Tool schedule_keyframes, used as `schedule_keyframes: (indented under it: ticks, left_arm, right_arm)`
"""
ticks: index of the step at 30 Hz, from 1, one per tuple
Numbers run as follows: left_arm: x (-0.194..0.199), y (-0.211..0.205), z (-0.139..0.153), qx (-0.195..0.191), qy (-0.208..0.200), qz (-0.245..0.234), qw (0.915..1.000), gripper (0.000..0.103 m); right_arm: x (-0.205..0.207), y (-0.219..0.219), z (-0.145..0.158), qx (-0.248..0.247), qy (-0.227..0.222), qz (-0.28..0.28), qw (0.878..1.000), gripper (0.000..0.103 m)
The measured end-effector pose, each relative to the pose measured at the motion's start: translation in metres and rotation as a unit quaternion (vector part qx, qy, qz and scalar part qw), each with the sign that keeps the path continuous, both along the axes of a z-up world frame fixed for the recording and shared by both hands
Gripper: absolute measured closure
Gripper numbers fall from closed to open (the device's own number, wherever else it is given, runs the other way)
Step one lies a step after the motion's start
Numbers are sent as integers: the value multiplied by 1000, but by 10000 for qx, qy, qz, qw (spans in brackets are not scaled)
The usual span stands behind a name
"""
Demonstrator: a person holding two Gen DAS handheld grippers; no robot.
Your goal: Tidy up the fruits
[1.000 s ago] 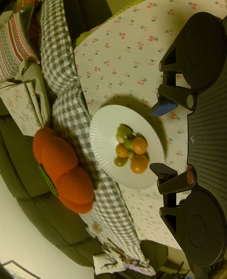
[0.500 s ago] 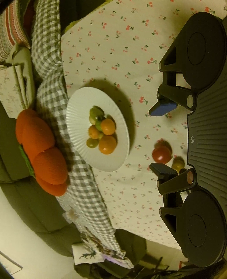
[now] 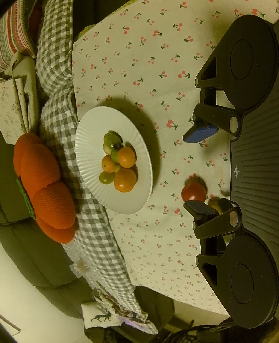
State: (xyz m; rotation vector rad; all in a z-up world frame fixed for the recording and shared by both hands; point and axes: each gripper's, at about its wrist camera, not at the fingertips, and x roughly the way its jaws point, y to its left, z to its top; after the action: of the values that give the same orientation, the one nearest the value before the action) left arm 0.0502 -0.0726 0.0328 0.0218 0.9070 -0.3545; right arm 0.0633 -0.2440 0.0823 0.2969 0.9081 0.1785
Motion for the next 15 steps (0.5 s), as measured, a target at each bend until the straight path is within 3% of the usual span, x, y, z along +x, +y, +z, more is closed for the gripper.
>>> schedule_keyframes:
  ticks: [4, 15]
  left_arm:
    - [1, -2, -1, 1, -26, -49, 10000, 76]
    - [2, 11, 4, 56, -20, 376, 9993, 76]
  right_arm:
    - [1, 2, -2, -34, 28, 35, 10000, 43]
    - [2, 7, -8, -158, 89, 86, 9998, 42]
